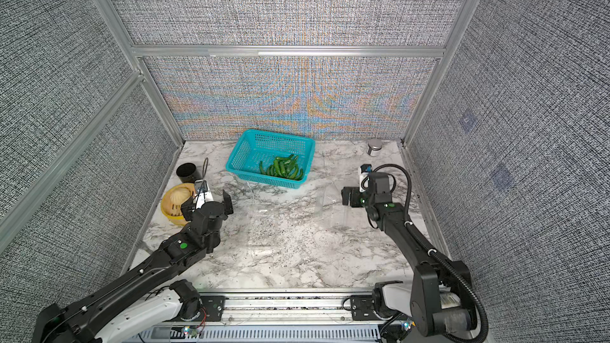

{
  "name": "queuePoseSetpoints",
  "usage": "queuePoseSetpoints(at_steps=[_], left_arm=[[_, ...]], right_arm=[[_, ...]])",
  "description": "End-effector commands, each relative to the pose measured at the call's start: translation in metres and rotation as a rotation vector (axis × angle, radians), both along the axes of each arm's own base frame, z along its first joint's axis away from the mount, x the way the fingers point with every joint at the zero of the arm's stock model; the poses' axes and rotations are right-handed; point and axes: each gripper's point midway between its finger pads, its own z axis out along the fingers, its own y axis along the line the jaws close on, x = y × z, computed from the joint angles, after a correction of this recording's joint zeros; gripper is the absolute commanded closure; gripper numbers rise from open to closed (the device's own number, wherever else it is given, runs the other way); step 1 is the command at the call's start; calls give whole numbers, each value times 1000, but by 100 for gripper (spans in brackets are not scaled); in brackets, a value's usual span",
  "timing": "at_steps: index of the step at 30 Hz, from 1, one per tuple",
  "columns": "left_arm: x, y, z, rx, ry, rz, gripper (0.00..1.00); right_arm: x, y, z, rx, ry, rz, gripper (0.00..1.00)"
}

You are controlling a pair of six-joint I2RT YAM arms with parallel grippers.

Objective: Take small green peppers out of containers
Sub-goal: Reset both arms

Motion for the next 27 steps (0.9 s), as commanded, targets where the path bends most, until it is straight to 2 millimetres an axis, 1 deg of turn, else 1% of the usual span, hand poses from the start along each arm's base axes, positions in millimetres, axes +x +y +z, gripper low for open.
queuePoseSetpoints(at_steps=[1,3,4,5,6,7,8,9,10,11,12,13,14,15,16,17,19,20,21,23,27], left_arm=[[13,31,8,111,-29,151,0],[17,51,-8,73,-47,254,0],[22,56,-16,62,-59,254,0],[27,56,-23,47,-66,225,0],[37,53,-33,20,-66,162,0],[45,48,-47,-7,-50,97,0],[50,46,-58,-10,-26,62,0],[58,43,-63,18,-17,23,0],[66,34,-64,46,-7,-36,0],[71,26,-68,55,7,-87,0],[78,23,-80,28,34,-137,0],[86,26,-87,-11,37,-172,0],[88,28,-91,-60,38,-203,0],[85,33,-102,-129,74,-229,0],[88,37,-104,-148,56,-243,0],[92,41,-102,-144,45,-222,0],[101,53,-106,-154,113,-126,0],[97,52,-108,-163,132,-131,0],[95,51,-105,-161,110,-140,0],[99,45,-107,-160,131,-174,0],[100,43,-108,-159,139,-181,0]], right_arm=[[22,-17,15,-131,-293,-24,1],[24,-25,0,-166,-321,-48,1],[29,-30,-2,-177,-302,-72,1],[33,-30,-1,-179,-285,-58,1],[40,-31,2,-163,-305,-62,1],[46,-31,-2,-143,-291,-48,1],[50,-32,-11,-143,-252,-48,1],[53,-32,-20,-141,-249,-53,1],[51,-33,-20,-134,-288,-60,1],[44,-37,-22,-138,-290,-76,1],[38,-38,-24,-132,-319,-86,1],[34,-38,-23,-126,-386,-87,1],[32,-40,-19,-123,-426,-100,1],[30,-41,-20,-128,-411,-106,1],[30,-42,-20,-131,-386,-107,1],[32,-40,-21,-133,-364,-97,1],[41,-34,-24,-128,-348,-62,1],[44,-33,-25,-124,-338,-53,1],[43,-36,-25,-127,-333,-69,1],[43,-36,-26,-128,-313,-67,1],[43,-36,-25,-129,-313,-67,1]])
